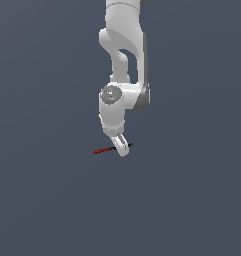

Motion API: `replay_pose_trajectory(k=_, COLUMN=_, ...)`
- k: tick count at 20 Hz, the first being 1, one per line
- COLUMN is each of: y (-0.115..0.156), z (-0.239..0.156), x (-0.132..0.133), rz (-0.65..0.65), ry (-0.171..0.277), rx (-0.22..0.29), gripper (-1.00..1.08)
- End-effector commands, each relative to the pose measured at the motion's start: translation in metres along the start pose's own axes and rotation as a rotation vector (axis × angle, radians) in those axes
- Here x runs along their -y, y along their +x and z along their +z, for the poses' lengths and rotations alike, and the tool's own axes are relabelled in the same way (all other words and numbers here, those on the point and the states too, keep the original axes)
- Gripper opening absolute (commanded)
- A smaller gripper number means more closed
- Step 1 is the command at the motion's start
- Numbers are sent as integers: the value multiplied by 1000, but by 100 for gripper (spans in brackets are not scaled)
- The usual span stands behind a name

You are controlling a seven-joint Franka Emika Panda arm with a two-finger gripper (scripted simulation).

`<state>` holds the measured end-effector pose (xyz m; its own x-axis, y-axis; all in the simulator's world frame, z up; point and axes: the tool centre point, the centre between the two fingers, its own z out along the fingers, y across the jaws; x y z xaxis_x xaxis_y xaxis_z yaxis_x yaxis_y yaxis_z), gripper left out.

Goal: Pick up the object and move it to a goal position.

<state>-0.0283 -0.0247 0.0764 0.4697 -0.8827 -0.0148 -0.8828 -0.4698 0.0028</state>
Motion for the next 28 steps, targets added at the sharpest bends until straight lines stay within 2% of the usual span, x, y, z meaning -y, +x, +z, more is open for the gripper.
replay_pose_trajectory(k=1, y=1, z=5, x=-2, rz=71, ry=1, rx=-3, gripper=100)
replay_pose_trajectory(k=12, y=3, z=17, x=-9, rz=252, ry=4, rx=-13, gripper=100)
replay_pose_trajectory(k=21, y=3, z=21, x=-10, rz=267, ry=4, rx=-14, gripper=100)
replay_pose_trajectory(k=28, y=4, z=50, x=-11, rz=271, ry=5, rx=-14, gripper=100)
